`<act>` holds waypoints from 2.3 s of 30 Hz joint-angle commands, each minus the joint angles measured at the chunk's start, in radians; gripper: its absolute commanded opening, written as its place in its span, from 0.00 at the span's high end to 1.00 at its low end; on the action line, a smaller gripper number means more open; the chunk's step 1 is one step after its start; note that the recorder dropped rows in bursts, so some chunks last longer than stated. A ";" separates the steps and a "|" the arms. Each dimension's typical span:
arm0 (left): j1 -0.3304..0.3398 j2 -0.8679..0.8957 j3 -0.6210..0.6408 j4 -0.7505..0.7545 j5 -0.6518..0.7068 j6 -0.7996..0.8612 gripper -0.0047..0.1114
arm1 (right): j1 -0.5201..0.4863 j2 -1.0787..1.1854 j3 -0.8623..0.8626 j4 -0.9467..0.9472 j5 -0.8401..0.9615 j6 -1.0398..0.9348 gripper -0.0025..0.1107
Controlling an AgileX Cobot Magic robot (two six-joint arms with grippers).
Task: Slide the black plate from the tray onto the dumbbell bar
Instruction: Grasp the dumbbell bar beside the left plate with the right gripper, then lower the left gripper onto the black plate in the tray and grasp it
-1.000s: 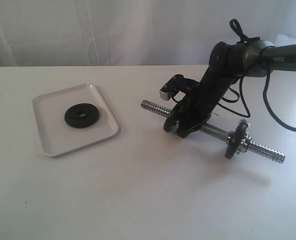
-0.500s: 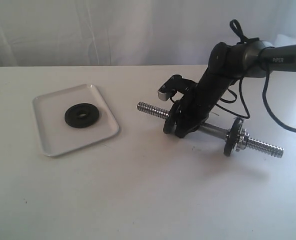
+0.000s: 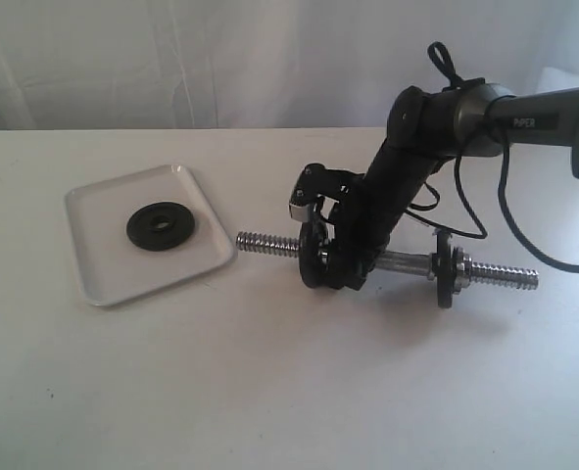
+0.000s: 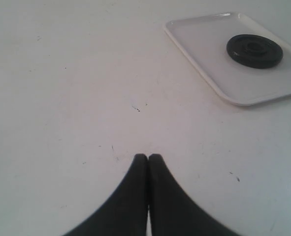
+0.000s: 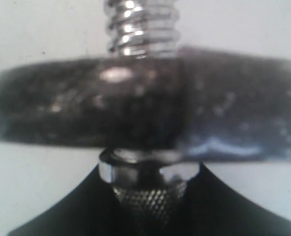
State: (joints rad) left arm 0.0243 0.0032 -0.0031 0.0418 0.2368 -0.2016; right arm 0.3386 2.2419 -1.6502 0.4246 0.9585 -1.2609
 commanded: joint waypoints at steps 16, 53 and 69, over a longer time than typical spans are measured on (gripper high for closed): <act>0.004 -0.003 0.003 -0.005 -0.004 0.001 0.96 | 0.003 -0.001 0.000 0.081 0.031 0.012 0.98; 0.002 0.167 -0.232 0.090 -0.656 -0.371 0.96 | 0.003 0.031 0.000 0.177 0.012 0.008 0.98; -0.059 1.438 -1.117 0.341 -0.211 -0.313 0.96 | 0.003 0.033 0.000 0.200 0.002 0.006 0.98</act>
State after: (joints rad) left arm 0.0021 1.3093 -1.0404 0.3572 -0.0814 -0.5203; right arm 0.3386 2.2652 -1.6520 0.5641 0.9759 -1.2595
